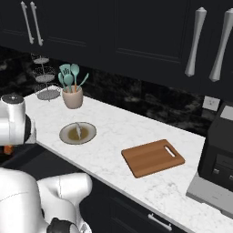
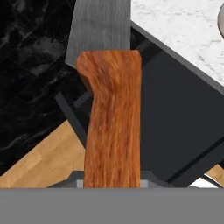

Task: Pick up the knife from the drawer and place it on the cutting board. Then place the meat from the plate to the cutting board.

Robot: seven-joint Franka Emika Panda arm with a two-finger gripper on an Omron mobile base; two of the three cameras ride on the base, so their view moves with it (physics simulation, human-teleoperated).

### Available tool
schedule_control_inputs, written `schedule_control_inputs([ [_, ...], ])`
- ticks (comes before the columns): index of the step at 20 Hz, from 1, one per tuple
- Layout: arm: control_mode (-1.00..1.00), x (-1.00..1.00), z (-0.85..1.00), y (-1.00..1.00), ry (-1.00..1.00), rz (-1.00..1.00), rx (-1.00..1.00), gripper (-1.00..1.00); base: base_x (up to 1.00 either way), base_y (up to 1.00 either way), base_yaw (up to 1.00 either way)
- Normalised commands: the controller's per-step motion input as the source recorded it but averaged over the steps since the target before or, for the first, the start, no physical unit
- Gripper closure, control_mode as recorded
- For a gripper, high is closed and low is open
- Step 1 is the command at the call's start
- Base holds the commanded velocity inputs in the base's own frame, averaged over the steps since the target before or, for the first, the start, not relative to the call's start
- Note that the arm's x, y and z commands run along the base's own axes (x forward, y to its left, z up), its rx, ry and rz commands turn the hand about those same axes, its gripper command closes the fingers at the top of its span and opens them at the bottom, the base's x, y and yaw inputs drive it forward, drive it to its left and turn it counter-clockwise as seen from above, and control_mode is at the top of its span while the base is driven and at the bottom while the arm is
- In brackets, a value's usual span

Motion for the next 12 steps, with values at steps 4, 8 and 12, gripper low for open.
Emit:
schedule_control_inputs([
  [4,-1.00,-0.03,0.00,-0.91,0.35,-0.52,-0.13,1.00,0.00,0.00,0.00],
  [8,-1.00,0.00,0.00,-0.77,0.12,-0.54,-0.31,1.00,0.00,0.00,0.00],
  [12,-1.00,0.04,0.00,-0.74,0.00,-0.38,-0.35,1.00,0.00,0.00,0.00],
])
